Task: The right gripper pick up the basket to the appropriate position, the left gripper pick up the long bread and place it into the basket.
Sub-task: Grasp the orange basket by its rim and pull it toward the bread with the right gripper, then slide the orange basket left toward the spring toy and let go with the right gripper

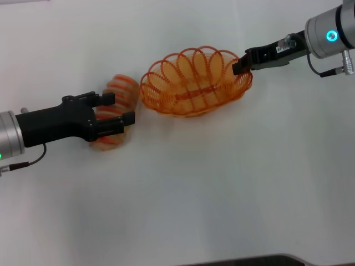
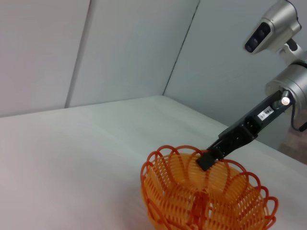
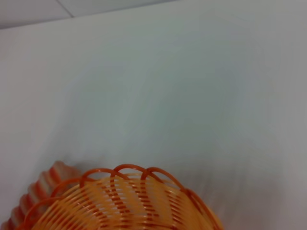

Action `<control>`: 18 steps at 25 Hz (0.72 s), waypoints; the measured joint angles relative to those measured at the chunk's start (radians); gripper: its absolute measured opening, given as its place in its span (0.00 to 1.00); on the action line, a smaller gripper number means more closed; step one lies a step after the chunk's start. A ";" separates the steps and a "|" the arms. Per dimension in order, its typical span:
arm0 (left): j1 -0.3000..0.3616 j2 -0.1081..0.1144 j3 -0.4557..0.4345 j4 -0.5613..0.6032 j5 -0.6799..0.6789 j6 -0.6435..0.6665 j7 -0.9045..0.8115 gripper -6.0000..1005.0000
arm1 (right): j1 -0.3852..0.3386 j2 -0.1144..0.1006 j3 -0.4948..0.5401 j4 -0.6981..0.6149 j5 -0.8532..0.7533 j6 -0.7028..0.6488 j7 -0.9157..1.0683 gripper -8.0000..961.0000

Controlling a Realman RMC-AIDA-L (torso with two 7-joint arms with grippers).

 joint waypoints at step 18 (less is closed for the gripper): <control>-0.005 -0.007 0.001 0.005 0.001 -0.039 0.001 0.79 | -0.014 0.014 -0.016 0.017 0.032 0.108 0.014 0.11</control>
